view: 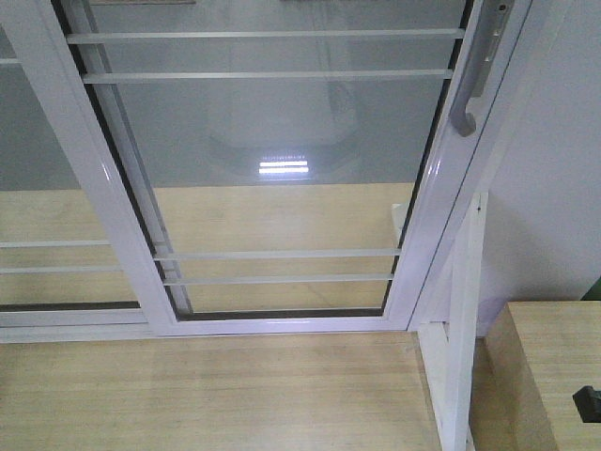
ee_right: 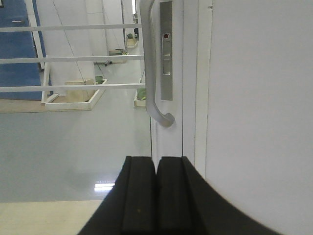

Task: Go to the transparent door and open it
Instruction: 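Drive up close to the glass door, facing its silver handle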

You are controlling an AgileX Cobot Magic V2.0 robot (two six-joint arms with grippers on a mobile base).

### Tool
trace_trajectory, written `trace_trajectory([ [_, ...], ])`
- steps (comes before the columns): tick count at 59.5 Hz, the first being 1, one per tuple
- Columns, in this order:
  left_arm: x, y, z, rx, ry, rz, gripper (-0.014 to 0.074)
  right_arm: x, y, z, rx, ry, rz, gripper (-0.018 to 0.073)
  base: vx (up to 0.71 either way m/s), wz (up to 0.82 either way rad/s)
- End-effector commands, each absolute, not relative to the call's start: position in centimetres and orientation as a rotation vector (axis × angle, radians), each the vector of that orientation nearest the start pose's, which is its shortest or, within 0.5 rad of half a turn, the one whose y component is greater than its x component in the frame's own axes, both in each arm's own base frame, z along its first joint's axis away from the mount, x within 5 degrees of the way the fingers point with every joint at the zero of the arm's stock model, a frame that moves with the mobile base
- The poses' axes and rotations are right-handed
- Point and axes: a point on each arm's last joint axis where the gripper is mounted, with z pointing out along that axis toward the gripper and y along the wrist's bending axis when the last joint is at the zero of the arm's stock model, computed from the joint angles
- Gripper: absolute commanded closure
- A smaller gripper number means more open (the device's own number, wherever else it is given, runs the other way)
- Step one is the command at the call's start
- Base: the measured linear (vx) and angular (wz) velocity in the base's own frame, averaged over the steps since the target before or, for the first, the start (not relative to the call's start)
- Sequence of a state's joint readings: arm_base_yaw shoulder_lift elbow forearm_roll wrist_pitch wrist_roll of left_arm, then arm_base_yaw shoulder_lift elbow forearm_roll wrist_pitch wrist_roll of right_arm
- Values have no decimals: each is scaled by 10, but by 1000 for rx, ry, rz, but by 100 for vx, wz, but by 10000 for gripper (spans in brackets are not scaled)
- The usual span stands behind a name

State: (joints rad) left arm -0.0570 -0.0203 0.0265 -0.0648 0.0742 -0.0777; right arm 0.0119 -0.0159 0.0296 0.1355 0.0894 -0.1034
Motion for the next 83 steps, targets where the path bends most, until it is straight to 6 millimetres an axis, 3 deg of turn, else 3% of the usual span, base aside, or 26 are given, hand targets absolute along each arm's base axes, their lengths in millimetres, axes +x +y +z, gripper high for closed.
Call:
trace_trajectory([
  [1,56,-3,199,-68,1500,-169,594,56,1,200,3,1512,27,567,6,1],
  [83,56,-3,199,-68,1501,-169,594,58,1,198,3,1535,27,567,4,1],
])
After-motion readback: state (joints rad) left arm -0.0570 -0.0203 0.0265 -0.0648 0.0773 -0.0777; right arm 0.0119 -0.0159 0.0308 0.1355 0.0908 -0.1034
